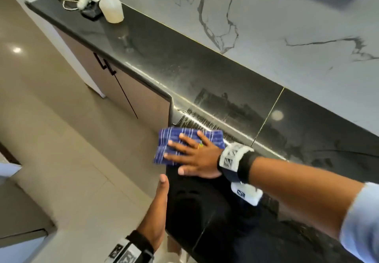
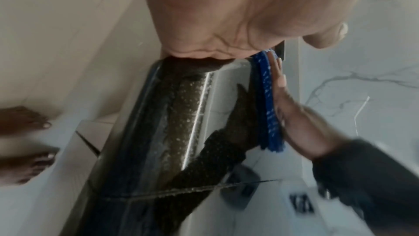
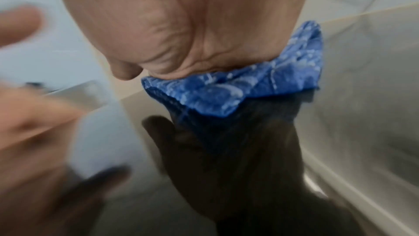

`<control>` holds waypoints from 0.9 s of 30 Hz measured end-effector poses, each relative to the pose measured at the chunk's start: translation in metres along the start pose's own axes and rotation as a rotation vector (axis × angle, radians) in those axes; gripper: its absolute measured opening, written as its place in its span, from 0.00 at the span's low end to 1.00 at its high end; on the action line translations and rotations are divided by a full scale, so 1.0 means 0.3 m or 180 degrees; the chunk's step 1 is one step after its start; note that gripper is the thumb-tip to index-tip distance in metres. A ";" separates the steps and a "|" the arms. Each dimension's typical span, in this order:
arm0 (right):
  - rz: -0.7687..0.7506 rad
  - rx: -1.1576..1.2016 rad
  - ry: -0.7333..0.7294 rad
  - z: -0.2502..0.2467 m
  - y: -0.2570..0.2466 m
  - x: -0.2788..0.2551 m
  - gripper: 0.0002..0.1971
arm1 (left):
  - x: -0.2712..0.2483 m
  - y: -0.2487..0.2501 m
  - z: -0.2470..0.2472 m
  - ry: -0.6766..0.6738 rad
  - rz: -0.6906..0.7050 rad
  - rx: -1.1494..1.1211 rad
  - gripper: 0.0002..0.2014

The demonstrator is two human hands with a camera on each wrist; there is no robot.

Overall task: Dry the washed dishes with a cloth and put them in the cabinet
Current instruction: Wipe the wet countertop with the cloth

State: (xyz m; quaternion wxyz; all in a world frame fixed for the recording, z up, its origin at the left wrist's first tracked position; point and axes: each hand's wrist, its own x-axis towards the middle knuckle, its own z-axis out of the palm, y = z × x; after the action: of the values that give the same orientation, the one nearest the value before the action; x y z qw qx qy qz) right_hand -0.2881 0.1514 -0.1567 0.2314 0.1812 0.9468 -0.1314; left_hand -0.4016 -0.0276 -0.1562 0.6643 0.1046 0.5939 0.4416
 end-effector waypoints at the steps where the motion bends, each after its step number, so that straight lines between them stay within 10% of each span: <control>1: 0.0321 0.0071 0.0134 -0.034 0.070 0.051 0.34 | 0.005 0.002 -0.003 -0.0004 -0.0098 0.0110 0.43; 8: 0.2105 0.1134 0.0245 -0.211 0.594 0.126 0.32 | 0.104 0.138 -0.013 -0.0067 -0.0337 0.0622 0.58; 17: 0.0284 0.0295 -0.0056 -0.091 0.191 0.064 0.29 | 0.240 0.339 0.076 0.0152 0.0217 0.0997 0.66; 27: 0.2157 0.0820 0.0088 -0.240 0.823 0.100 0.36 | 0.274 0.320 0.155 0.0227 -0.0056 0.2986 0.52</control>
State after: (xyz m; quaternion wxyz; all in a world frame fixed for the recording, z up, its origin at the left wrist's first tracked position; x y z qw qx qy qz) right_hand -0.2413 0.4059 -0.1501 0.2242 0.5141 0.8117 -0.1629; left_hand -0.4128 0.1052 -0.1370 0.5281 0.3733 0.7527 0.1232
